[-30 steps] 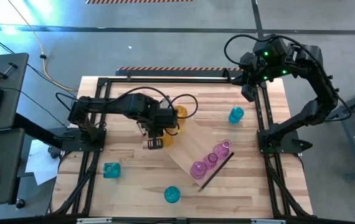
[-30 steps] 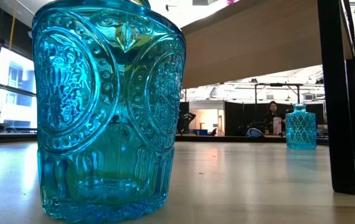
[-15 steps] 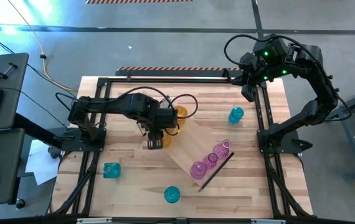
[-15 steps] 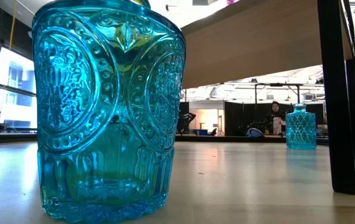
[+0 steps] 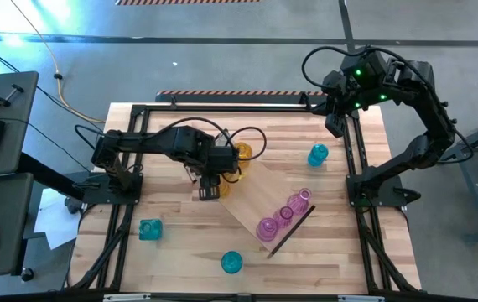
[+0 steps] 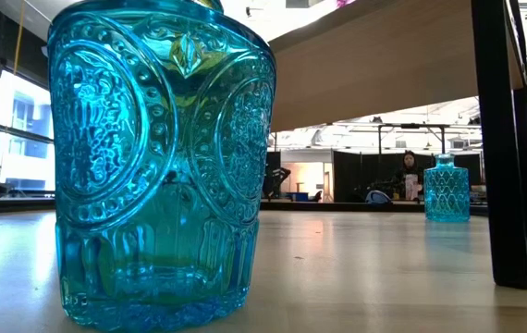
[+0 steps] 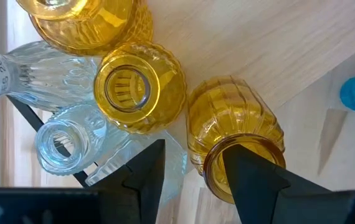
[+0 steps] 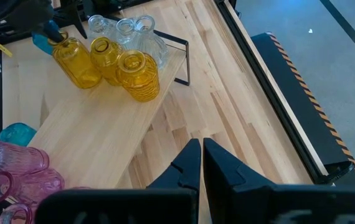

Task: Sort vases onto shelf
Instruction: Put the yellow flower vase on the shelf aligned with the other yellow flower vases

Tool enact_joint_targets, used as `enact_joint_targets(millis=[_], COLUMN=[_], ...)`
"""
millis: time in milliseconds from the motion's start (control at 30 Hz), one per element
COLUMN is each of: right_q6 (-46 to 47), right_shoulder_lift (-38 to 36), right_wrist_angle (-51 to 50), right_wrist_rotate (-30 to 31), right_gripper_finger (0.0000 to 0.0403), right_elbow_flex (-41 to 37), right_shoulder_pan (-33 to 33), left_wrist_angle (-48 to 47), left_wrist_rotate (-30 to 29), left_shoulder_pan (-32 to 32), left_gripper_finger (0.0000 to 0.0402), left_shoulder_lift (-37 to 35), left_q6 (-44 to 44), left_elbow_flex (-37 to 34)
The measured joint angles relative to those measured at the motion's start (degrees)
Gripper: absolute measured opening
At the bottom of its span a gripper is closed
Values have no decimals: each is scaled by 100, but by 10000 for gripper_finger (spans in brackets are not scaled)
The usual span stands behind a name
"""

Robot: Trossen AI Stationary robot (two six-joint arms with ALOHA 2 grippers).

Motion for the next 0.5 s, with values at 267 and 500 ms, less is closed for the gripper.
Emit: enact_joint_targets(millis=[267,500], right_q6=[0,0], right_shoulder_lift=[0,0], right_wrist_angle=[0,0], right_wrist_rotate=[-2,-1], right_gripper_finger=[0,0], right_elbow_flex=[0,0], right_shoulder_pan=[1,0], left_wrist_angle=[0,1], left_wrist_rotate=[-76,-1], left_shoulder_pan=[0,0], left_gripper_finger=[152,152], left_shoulder_lift=[-28,-61], left_q6=[-9,-13], left_elbow_flex=[0,7])
